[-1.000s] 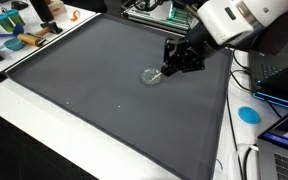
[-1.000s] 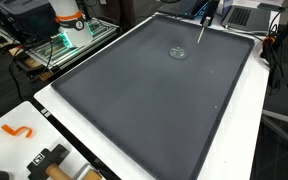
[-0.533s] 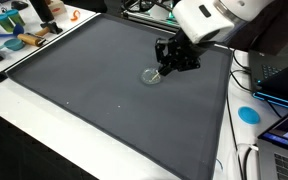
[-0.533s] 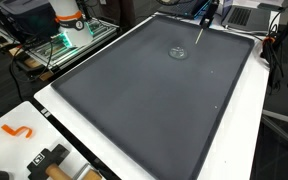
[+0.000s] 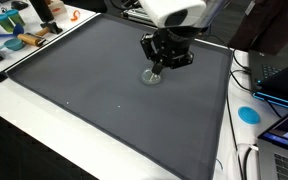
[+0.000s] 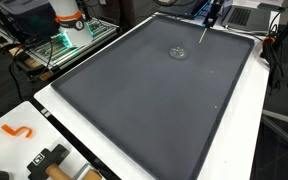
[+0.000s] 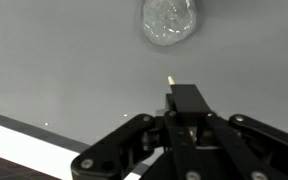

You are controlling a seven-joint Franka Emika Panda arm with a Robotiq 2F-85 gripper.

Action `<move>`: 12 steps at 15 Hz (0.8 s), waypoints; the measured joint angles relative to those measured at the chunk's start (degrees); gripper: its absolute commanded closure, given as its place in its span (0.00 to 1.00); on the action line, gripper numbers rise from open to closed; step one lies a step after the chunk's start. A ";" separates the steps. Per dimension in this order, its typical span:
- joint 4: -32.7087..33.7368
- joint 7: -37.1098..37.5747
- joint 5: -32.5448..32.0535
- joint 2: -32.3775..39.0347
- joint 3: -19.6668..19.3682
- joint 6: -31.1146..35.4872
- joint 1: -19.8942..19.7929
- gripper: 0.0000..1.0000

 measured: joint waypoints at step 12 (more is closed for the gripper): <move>-13.62 -8.26 16.30 -9.43 0.15 12.63 -9.46 0.97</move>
